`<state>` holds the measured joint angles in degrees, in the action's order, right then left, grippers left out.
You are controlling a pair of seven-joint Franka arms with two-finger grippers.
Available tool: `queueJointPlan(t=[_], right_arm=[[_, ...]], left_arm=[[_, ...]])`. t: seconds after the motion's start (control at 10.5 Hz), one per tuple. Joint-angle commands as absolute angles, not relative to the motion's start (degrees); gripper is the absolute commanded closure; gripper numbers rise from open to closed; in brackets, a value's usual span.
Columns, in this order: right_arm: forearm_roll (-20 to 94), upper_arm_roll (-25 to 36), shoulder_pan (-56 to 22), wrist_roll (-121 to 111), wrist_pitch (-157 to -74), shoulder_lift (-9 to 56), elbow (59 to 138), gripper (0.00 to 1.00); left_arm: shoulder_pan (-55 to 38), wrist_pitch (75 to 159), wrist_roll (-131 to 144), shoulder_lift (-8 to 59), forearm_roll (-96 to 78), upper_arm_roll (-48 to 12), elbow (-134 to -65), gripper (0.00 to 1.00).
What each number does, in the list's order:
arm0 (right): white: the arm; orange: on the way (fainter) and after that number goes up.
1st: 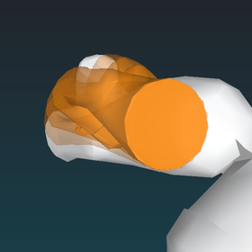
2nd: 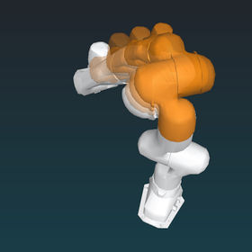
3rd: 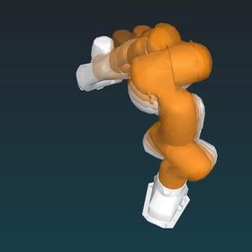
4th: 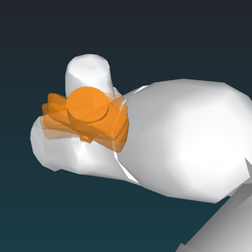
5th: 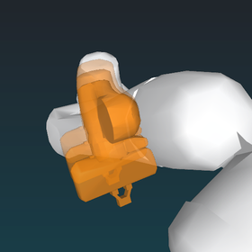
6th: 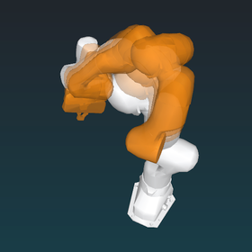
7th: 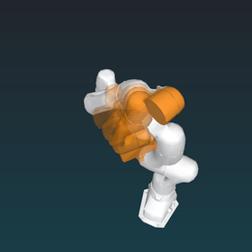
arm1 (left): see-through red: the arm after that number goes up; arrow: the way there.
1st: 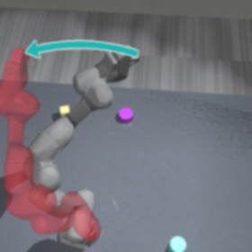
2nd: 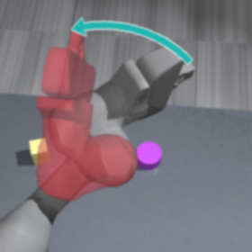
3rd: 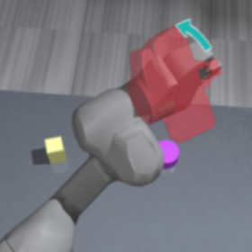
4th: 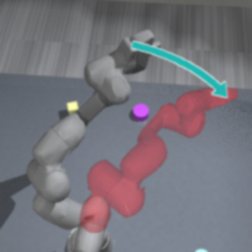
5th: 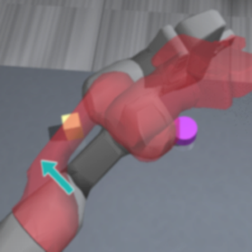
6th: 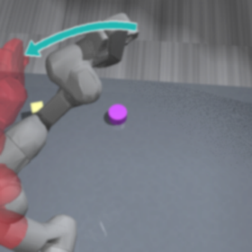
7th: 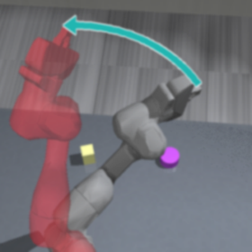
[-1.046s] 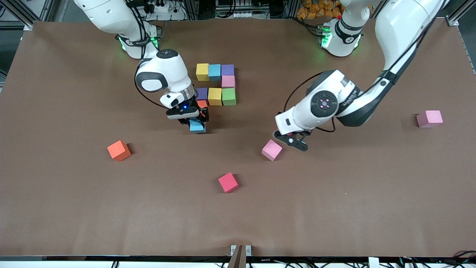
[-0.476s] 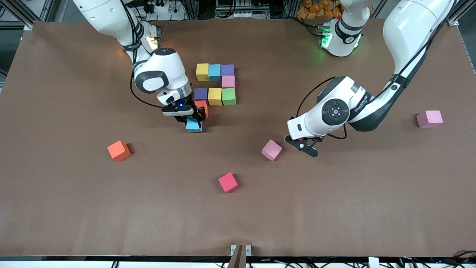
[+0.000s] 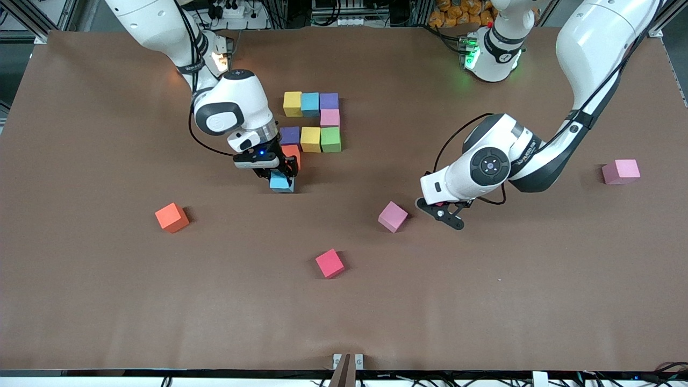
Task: Form number 2 with 11 blocks
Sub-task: 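Lower the blue cube onto the block figure with the right gripper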
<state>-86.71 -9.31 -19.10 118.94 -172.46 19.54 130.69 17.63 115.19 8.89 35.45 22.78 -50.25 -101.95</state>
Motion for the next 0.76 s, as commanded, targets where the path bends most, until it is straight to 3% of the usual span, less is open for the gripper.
queueJointPlan(t=[0.0, 0.67], right_arm=[[-86.49, -10.63, -17.67, 121.90, -173.15, 19.60, 129.47, 1.00], [-78.25, -12.90, -18.63, 121.38, -167.81, 20.65, 127.01, 1.00]], left_arm=[[16.96, 114.61, 8.26, 35.33, 23.82, -50.19, -101.51, 1.00], [16.08, 115.05, 8.79, 35.86, 23.82, -50.18, -101.51, 1.00]])
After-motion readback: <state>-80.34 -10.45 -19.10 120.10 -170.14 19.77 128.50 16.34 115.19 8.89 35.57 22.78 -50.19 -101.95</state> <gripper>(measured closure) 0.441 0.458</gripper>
